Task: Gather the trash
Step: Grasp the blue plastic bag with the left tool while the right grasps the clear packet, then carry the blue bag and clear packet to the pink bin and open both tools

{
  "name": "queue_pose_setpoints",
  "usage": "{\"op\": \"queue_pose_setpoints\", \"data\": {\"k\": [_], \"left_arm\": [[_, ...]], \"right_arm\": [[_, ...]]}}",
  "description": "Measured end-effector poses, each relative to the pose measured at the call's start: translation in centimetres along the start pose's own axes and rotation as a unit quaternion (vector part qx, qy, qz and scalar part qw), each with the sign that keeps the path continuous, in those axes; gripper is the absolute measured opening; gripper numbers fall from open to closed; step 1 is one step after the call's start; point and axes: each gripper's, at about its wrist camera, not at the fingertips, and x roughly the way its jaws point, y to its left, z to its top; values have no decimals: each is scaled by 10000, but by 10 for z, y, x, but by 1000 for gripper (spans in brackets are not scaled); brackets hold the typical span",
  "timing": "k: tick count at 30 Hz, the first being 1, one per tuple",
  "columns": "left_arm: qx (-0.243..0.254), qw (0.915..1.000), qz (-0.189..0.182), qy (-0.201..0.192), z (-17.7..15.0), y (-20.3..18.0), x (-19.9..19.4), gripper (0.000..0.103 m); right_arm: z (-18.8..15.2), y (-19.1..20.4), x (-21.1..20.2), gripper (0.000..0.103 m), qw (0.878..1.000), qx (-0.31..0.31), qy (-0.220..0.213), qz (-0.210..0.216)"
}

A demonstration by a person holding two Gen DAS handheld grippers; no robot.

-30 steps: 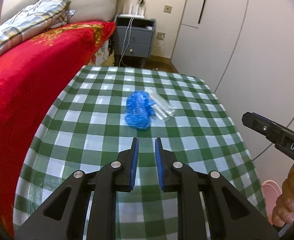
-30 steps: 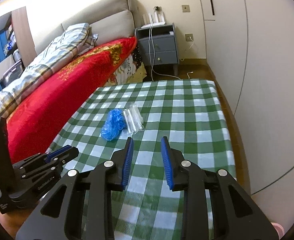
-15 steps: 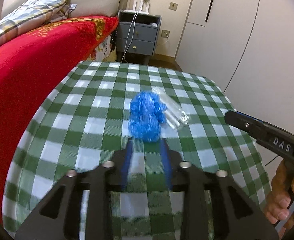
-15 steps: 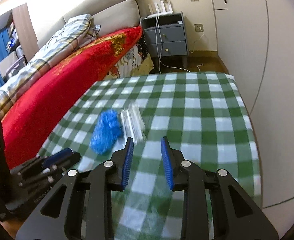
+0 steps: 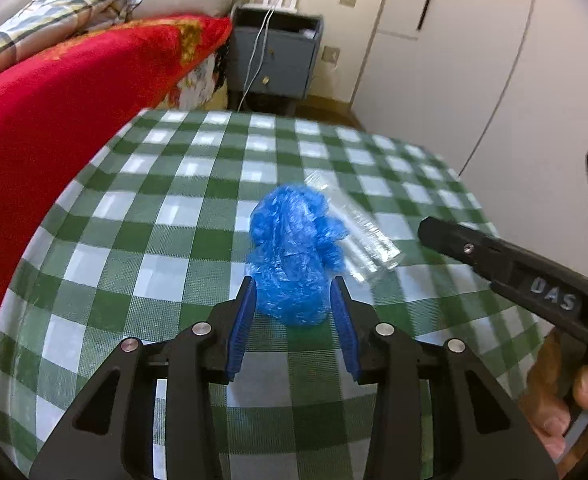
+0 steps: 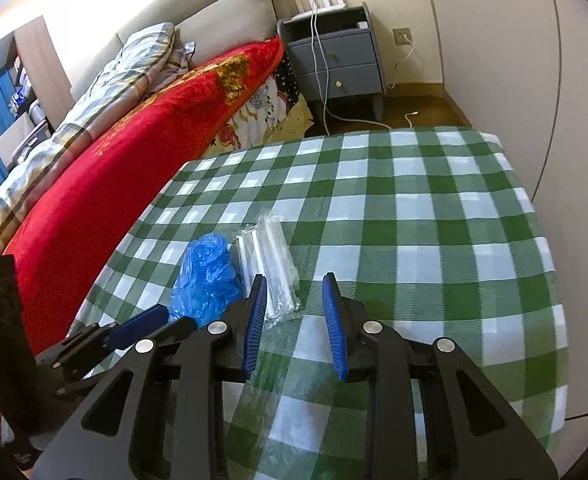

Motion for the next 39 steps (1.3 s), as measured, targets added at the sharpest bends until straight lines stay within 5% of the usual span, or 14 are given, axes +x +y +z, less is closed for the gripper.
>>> {"op": "queue_pose_setpoints", "data": {"k": [2,4,5,13,15,19,39], "left_arm": [[-111,9999,12,46,1,5,2,36],[-142,9998,82,135,1,9,4,10],[-167,9997,109,155,0,11,4,4],[-235,9993,289,93,0,17,-4,3],[-218,9992,323,83,0,17,-5,3],[-199,9991,369,64,0,17,-9,3],[18,9992,305,-255,-25,0,-96,2]], "right_arm": [[1,2,6,31,10000,-22,59,42],[2,4,12,31,9999,-43,104,70],[2,5,17,31,9998,-41,167,91],[-3,10,39,28,9986,-72,514,-77],[-5,14,40,12,9983,-194,539,-143],[-6,18,34,1,9981,-313,491,-203],[-21,31,-101,1,9954,-861,160,-399]]}}
